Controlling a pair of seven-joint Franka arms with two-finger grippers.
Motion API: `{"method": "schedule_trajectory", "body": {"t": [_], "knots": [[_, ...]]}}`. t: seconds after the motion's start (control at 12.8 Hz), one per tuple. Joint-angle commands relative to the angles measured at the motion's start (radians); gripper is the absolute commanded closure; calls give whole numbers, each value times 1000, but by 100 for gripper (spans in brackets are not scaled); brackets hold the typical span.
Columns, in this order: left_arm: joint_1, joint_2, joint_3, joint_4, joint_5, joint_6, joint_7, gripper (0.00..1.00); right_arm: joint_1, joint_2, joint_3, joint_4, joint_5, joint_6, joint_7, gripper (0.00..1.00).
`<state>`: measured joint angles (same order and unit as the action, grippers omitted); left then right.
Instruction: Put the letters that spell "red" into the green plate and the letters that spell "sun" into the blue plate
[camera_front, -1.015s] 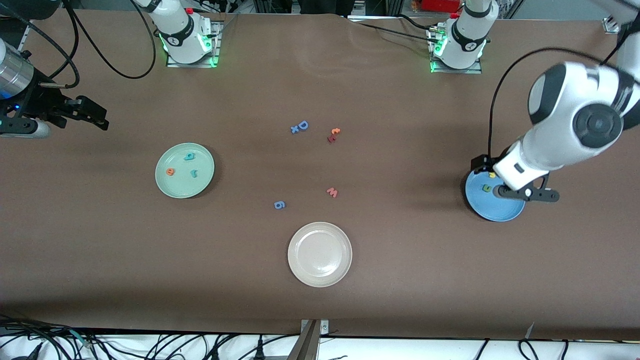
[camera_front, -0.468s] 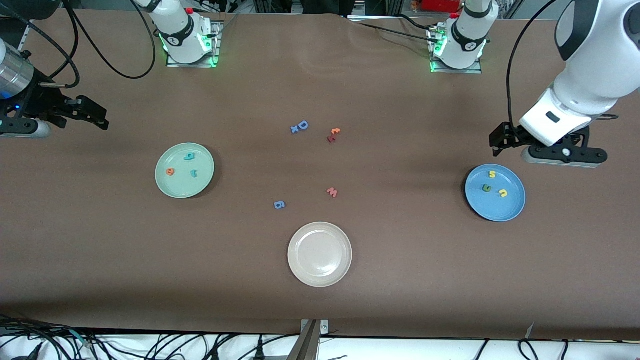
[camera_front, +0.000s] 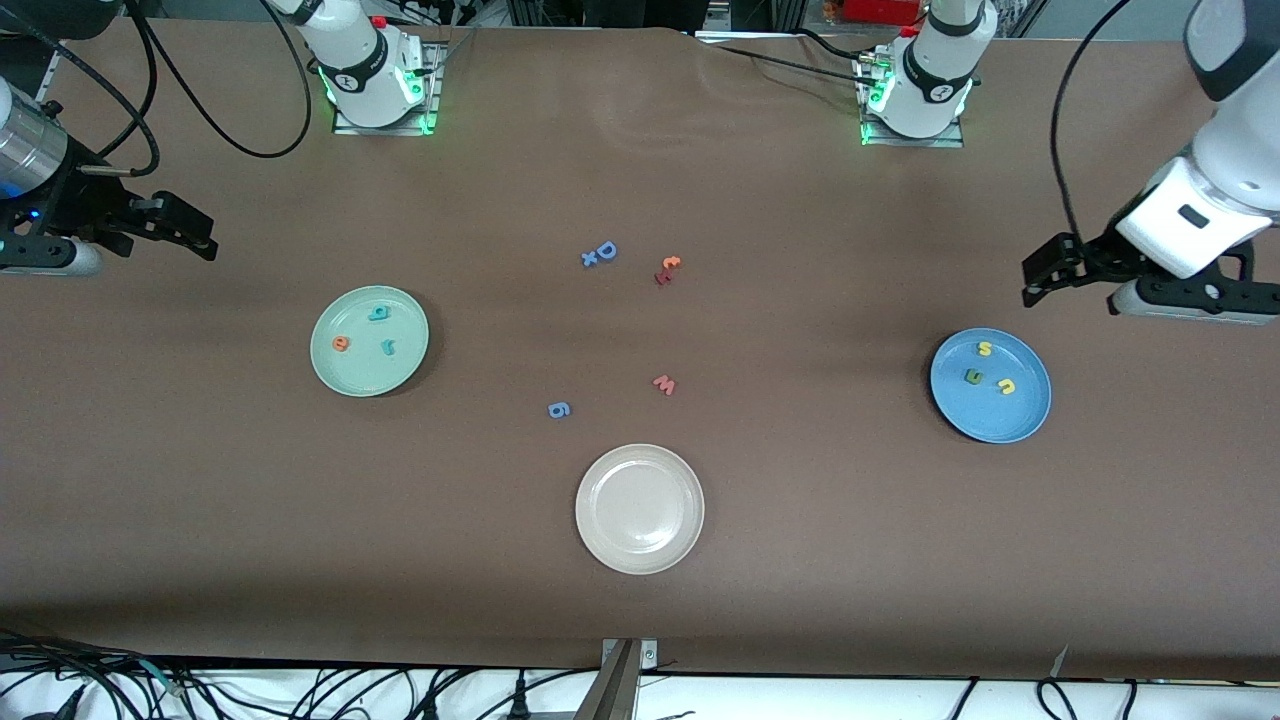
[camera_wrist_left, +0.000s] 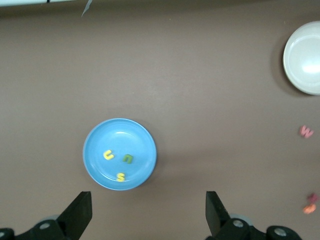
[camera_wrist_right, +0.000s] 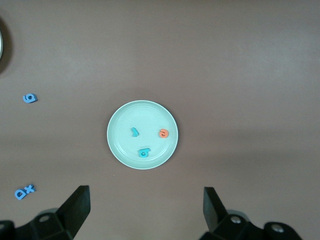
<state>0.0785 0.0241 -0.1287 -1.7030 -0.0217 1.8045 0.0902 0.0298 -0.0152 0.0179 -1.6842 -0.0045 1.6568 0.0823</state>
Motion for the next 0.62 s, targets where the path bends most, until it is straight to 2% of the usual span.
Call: {"method": "schedule_trajectory", "body": {"t": [0.0, 0.08, 0.16, 0.55], "knots": [[-84, -15, 142, -10, -52, 4, 179, 0, -1, 4, 2, 17, -9, -3, -12, 0], [-127, -15, 199, -10, -53, -2, 192, 0, 1, 5, 2, 17, -9, -3, -12, 0], [-149, -15, 214, -9, -49, -2, 194, 0, 1, 5, 2, 17, -9, -3, -12, 0], [-152, -13, 202, -1, -41, -2, 194, 0, -1, 5, 1, 17, -8, -3, -22, 0]]}}
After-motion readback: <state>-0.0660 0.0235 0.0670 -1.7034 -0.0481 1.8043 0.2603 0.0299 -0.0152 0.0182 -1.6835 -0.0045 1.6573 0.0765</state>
